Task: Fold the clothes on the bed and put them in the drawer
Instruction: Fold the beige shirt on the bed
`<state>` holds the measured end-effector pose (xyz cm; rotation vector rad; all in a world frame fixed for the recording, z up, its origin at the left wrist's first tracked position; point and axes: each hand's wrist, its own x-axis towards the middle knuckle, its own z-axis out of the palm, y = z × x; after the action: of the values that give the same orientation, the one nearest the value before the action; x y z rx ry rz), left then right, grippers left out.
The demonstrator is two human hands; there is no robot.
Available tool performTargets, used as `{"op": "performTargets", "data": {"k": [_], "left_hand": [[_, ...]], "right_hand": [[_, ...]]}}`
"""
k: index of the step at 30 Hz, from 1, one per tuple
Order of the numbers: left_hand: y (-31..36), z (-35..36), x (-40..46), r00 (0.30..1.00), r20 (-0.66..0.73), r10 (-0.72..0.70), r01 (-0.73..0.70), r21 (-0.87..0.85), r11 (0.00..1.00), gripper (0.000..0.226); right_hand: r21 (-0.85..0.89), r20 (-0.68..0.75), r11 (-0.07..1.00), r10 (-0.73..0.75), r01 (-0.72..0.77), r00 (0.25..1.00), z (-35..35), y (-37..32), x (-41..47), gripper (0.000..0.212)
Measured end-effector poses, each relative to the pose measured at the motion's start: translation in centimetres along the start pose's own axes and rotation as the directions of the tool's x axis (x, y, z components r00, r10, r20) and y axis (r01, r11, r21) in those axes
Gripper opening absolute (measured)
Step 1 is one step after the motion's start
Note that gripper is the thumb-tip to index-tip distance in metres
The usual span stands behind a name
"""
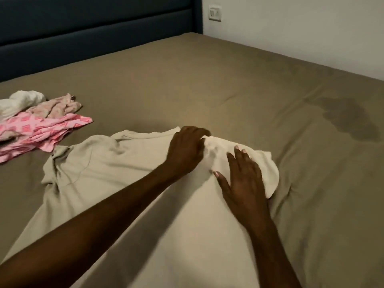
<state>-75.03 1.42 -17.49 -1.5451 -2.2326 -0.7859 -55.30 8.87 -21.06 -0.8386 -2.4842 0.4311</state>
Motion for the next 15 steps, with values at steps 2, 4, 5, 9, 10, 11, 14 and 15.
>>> {"op": "performTargets", "data": {"k": [2, 4, 5, 9, 10, 11, 14, 15], "left_hand": [[-4.6, -4.4, -5.1, 0.997, 0.010, -0.071, 0.069, 0.130, 0.989, 0.041], [-9.3, -9.0, -10.5, 0.972, 0.071, -0.225, 0.200, 0.262, 0.944, 0.053], [-11.3, -10.8, -12.8, 0.947, 0.091, -0.307, 0.263, 0.325, 0.908, 0.059], [-18.4, -17.4, -20.2, 0.825, 0.135, -0.549, 0.418, 0.509, 0.753, 0.076], [-19.6, -17.9, -21.0, 0.789, 0.163, -0.592, 0.457, 0.488, 0.743, 0.081], [-20.3, -19.0, -22.0, 0.760, 0.175, -0.625, 0.509, 0.438, 0.741, 0.084], [-21.3, -19.8, -23.1, 0.745, 0.070, -0.663, 0.647, 0.164, 0.744, 0.080], [-21.4, -19.7, -23.3, 0.710, 0.025, -0.704, 0.703, 0.043, 0.710, 0.080]], "right_hand": [[-0.140, 0.089, 0.989, 0.059, -0.047, 0.994, 1.0, 1.7, 0.1, 0.090], [-0.206, 0.042, 0.977, 0.072, -0.062, 0.997, 1.6, 2.6, 0.4, 0.090], [-0.220, 0.034, 0.972, 0.089, -0.079, 0.995, 1.5, 2.8, 0.5, 0.090], [-0.235, 0.047, 0.967, 0.113, -0.099, 0.993, 1.8, 1.3, 0.2, 0.094], [-0.229, 0.047, 0.967, 0.126, -0.113, 0.991, 1.8, 1.6, 0.3, 0.095], [-0.230, 0.053, 0.966, 0.131, -0.116, 0.990, 1.6, 1.0, 0.3, 0.096], [-0.249, 0.096, 0.959, 0.163, -0.134, 0.982, 0.7, -0.1, 0.2, 0.101], [-0.265, 0.128, 0.954, 0.181, -0.142, 0.975, 0.5, -0.2, 0.2, 0.103]]}}
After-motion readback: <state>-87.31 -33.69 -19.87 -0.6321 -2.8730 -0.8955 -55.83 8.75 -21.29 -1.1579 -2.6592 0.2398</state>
